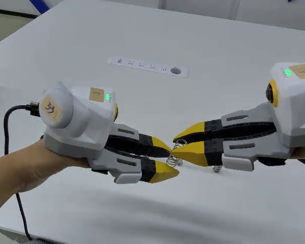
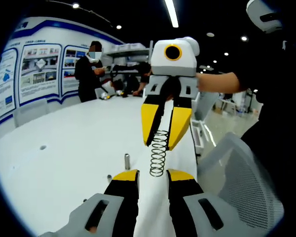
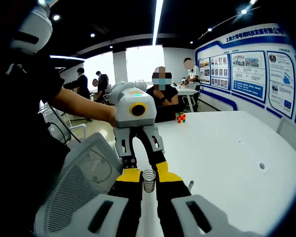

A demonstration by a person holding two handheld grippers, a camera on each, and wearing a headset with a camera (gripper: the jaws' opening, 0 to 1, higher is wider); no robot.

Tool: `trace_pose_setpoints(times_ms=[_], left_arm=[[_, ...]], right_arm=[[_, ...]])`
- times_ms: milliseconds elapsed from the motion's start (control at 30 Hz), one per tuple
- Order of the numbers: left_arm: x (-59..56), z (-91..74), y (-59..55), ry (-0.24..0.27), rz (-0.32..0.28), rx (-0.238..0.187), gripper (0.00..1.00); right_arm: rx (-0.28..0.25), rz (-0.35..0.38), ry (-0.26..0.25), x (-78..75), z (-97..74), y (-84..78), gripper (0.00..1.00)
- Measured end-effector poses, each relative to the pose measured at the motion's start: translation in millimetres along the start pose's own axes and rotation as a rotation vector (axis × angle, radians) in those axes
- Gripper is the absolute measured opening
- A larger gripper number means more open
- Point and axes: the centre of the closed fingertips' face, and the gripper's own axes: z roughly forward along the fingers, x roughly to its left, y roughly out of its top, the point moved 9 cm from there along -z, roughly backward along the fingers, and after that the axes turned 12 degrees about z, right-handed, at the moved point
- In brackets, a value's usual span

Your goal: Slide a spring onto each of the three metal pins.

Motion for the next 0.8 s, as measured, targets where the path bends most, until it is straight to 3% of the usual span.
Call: trace_pose_setpoints(times_ms=[200,433,667,800], left_arm=[[3.5,-9.4,-2.8,0.024,-0.005,0.003,0.28],[15.2,-23.9,-6.5,0.071,-0.021,0.007,0.37],[25.5,-36.8,-9.4,0.111,-0.034,0.012,0.51],[30.5,-44.4,-12.3,0.162,-0.045,0.028,0.63]], right_arm=[[-0.023,0.003,-0.029,-4.9,-3.5,5.8,0.11],[-0.053,0.025,-0.12,-18.8,-12.7,6.6,0.11],[-0.056,0.049,-0.204,-30.4,-19.5,1.2,0.11],[-0.057,0.065,-0.236,-37.5,-20.7,-2.7,0.11]])
